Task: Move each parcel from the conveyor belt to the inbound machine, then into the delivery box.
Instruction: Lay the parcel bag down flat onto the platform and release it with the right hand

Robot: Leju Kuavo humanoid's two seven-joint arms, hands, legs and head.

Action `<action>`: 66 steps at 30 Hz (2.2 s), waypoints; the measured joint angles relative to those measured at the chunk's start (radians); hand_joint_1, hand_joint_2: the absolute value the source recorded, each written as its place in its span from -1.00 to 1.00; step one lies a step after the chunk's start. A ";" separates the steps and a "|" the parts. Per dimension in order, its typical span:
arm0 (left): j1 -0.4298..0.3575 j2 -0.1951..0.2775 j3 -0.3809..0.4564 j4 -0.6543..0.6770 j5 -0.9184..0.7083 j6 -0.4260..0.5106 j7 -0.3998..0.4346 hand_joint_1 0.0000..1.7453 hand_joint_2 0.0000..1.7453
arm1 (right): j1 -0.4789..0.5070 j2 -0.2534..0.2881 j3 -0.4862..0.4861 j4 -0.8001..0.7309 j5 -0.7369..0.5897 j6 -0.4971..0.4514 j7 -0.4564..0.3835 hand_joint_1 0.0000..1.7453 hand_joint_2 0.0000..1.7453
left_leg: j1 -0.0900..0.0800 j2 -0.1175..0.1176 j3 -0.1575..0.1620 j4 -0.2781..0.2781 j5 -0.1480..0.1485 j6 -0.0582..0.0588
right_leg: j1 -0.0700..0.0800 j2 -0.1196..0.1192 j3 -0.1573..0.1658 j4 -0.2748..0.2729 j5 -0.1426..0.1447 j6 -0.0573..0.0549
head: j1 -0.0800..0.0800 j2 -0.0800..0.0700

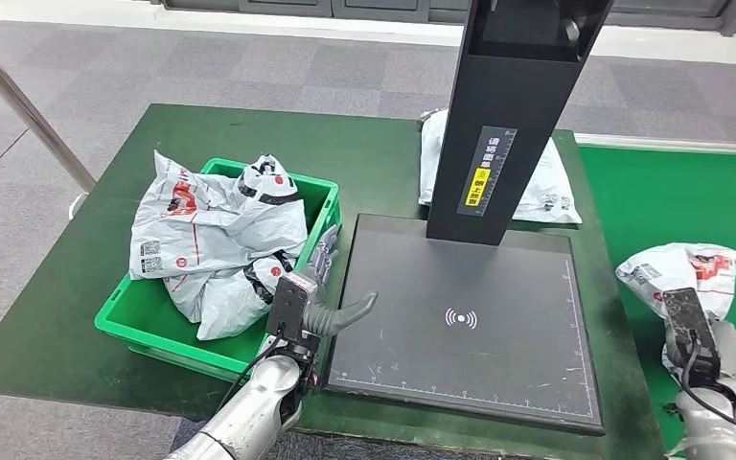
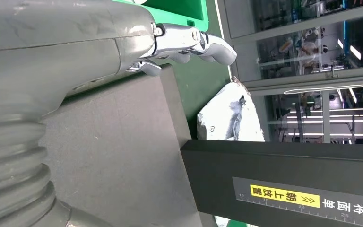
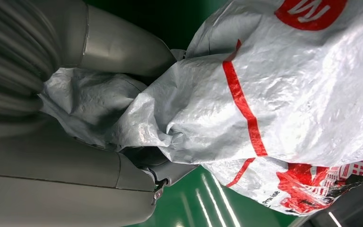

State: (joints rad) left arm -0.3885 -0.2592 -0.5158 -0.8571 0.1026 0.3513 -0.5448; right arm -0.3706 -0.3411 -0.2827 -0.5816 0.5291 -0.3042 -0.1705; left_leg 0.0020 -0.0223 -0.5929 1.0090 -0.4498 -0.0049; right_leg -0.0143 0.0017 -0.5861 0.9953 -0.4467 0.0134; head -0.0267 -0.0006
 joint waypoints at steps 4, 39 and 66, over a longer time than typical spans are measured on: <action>0.000 0.001 0.000 0.000 0.000 0.000 0.000 -1.00 1.00 | 0.003 0.004 0.000 -0.010 0.000 0.000 0.000 1.00 1.00 | 0.000 0.000 0.000 0.000 0.000 0.000 | 0.000 0.000 0.000 0.000 0.000 0.000 | 0.000 0.000; -0.012 0.003 0.008 -0.159 -0.144 0.062 -0.021 -1.00 1.00 | 0.243 0.285 0.640 -0.713 -0.158 0.293 -0.091 -1.00 1.00 | 0.001 0.001 0.000 -0.001 -0.001 -0.004 | 0.001 0.001 -0.003 0.004 -0.003 -0.005 | 0.000 0.000; -0.035 0.000 0.015 -0.105 -0.351 0.068 0.061 -1.00 1.00 | 0.252 0.309 0.592 -0.716 -0.546 0.220 -0.406 -1.00 1.00 | 0.001 0.002 0.000 -0.001 -0.001 -0.004 | 0.001 0.002 -0.003 0.003 -0.003 -0.004 | 0.000 0.000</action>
State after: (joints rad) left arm -0.4233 -0.2589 -0.5006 -0.9618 -0.2482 0.4191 -0.4837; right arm -0.1183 -0.0325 0.3098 -1.2974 -0.0166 -0.0839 -0.5762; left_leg 0.0026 -0.0199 -0.5924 1.0085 -0.4504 -0.0090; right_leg -0.0138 0.0036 -0.5890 0.9987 -0.4493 0.0091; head -0.0270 -0.0004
